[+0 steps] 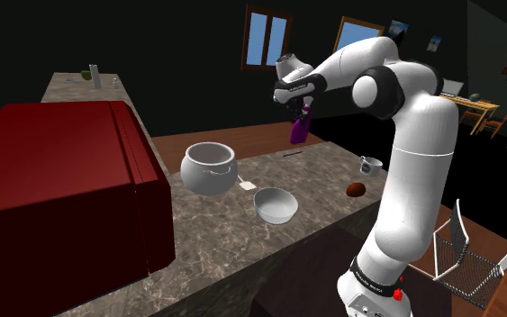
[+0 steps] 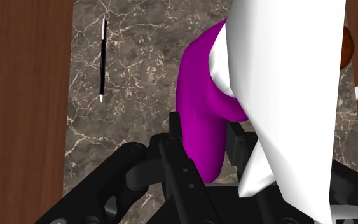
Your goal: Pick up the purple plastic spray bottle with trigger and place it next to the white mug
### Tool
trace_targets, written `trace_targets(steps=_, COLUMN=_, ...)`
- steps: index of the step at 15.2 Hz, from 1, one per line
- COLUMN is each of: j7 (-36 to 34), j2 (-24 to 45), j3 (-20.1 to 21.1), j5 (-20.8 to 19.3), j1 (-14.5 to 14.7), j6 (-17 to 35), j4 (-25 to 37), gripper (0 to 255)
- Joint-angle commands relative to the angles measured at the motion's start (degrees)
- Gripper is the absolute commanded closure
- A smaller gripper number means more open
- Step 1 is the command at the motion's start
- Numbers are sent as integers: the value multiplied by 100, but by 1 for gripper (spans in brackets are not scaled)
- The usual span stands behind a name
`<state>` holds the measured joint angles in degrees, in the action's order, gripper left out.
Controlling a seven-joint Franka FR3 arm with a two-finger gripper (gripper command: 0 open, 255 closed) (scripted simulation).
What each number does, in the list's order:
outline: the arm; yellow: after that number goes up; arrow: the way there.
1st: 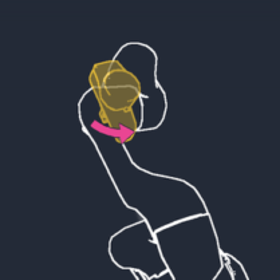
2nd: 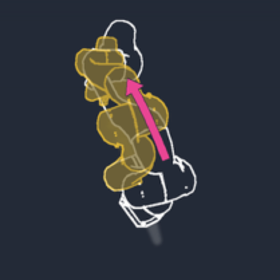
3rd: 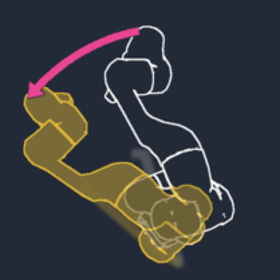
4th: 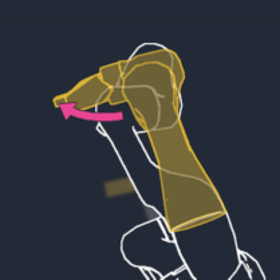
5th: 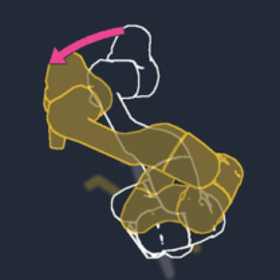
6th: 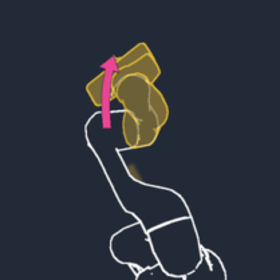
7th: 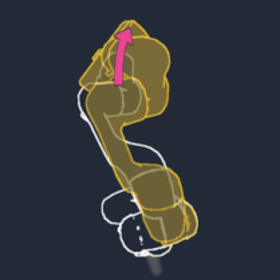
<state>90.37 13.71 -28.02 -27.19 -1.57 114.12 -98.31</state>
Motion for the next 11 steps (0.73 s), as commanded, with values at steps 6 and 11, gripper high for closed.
trace_targets(steps=6, j7=219, j2=-86, j3=2, j5=46, j1=17, j6=-449, j4=414, gripper=255)
trace_targets(steps=11, j7=386, j2=-107, j3=2, j5=88, j1=19, j6=-773, j4=755, gripper=255)
